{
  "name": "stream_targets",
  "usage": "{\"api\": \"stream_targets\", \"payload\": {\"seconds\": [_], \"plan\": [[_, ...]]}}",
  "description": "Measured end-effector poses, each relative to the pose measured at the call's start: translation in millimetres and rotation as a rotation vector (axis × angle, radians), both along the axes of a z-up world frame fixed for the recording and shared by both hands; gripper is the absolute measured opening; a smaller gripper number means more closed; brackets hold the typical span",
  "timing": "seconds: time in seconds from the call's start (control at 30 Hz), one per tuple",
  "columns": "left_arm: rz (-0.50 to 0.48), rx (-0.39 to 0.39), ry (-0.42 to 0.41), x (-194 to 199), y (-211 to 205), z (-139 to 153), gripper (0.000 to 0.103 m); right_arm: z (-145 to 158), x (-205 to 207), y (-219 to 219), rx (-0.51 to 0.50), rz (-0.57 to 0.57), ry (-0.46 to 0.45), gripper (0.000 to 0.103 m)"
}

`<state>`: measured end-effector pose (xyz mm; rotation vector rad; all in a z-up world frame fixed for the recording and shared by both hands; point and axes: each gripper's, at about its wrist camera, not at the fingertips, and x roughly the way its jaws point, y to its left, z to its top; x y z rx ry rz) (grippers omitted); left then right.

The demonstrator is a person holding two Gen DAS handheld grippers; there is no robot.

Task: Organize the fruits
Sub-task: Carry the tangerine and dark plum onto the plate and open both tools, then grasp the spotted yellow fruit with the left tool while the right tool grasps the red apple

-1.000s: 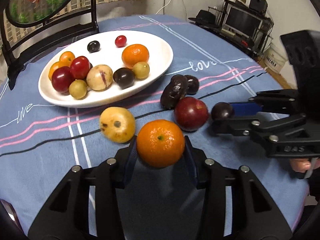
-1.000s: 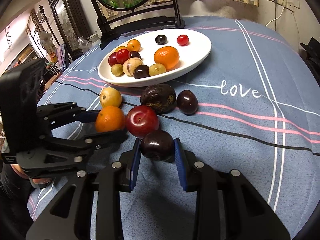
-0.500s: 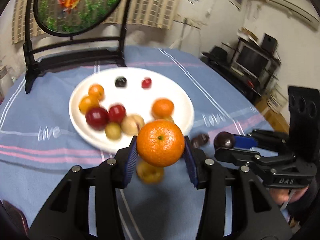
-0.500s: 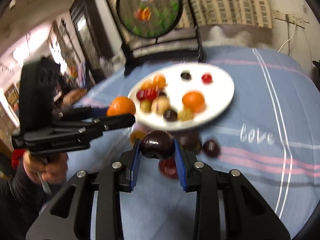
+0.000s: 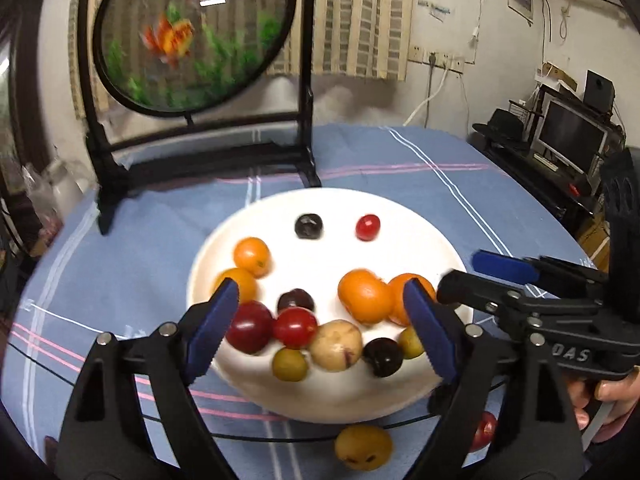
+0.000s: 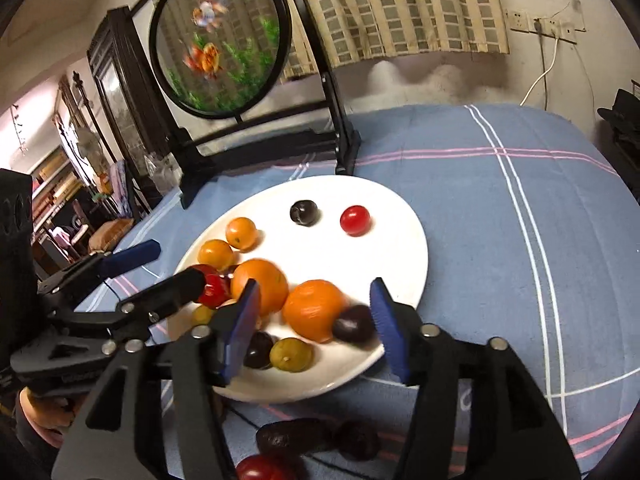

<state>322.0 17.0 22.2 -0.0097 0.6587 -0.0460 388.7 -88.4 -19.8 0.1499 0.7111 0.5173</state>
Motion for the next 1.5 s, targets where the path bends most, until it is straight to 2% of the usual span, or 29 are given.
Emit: {"api": "stream_targets", "payload": {"seconds": [0.17,0.37,0.53,0.63,0.73,0.8,0.87,1.1,1.33,1.5], "plan": [[0.035,-0.016,0.010,-16,9,5,0.095,5,-27,-6,0.002,0.019,-0.017,0.061],[0.068,0.026,0.049,-46,18,-10,0.100,-8,-75,1,-0.076,0.047,-0.034,0.060],[0.120,-0.016,0.089,-70,40,-33,0.101,-28,-98,5,-0.124,0.094,0.000,0.060],[0.167,-0.022,0.117,-76,52,-42,0.101,-37,-101,11,-0.133,0.129,0.048,0.060],[0.193,-0.061,0.127,-76,62,-43,0.101,-42,-106,19,-0.196,0.137,0.022,0.060],[0.189,-0.114,0.130,-77,67,-43,0.101,-46,-108,23,-0.256,0.125,-0.004,0.060],[0.182,-0.131,0.133,-77,66,-43,0.101,-49,-107,25,-0.283,0.120,-0.006,0.060],[0.140,-0.087,0.155,-75,49,-45,0.101,-54,-98,21,-0.265,0.108,0.046,0.060],[0.117,-0.056,0.151,-76,41,-45,0.101,-52,-101,35,-0.283,0.129,0.025,0.058],[0.118,-0.058,0.159,-74,41,-46,0.101,-55,-93,35,-0.273,0.108,0.061,0.050]]}}
